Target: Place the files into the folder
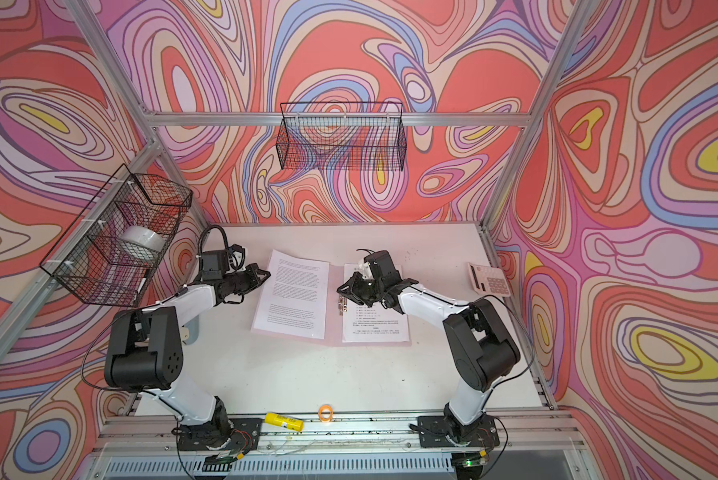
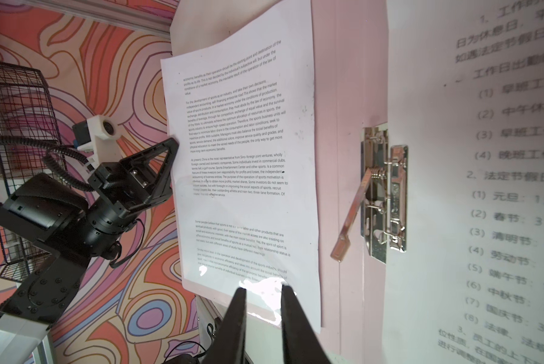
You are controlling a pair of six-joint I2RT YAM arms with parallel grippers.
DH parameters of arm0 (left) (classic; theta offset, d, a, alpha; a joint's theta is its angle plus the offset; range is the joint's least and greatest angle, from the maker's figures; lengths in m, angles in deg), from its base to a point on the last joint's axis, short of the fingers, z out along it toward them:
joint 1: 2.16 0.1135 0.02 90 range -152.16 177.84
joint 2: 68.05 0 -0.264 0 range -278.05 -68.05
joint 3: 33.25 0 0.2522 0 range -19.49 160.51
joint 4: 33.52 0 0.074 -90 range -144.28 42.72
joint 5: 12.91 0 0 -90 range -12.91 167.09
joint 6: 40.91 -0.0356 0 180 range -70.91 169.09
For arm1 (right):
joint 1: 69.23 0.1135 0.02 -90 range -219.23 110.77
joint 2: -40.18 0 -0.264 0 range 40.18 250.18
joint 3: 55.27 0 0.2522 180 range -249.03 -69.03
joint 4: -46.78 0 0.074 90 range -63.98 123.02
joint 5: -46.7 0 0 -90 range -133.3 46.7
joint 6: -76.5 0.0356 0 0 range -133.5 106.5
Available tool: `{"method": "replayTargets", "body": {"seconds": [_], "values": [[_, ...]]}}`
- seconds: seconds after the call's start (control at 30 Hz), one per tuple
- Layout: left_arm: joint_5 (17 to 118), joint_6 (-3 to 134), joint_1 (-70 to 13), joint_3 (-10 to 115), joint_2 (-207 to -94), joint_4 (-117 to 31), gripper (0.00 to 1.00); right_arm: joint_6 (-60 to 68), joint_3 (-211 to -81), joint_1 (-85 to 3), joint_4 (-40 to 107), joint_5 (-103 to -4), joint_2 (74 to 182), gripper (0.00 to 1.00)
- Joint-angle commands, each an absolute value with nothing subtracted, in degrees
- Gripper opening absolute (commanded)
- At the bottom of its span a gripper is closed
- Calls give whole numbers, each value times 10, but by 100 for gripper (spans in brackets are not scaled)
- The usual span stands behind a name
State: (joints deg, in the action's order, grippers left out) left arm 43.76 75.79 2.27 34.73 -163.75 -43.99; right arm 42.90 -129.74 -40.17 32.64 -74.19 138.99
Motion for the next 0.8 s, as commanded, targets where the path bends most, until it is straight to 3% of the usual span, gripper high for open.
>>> {"method": "replayTargets", "body": {"seconds": [0.0, 0.77], "values": [[443, 753, 18, 341, -1623, -435, 0, 455, -1284, -399, 357, -744, 1404, 21], [441, 749, 18, 340, -1632, -434, 0, 562, -1210, -399, 484, -770, 1474, 22]]}}
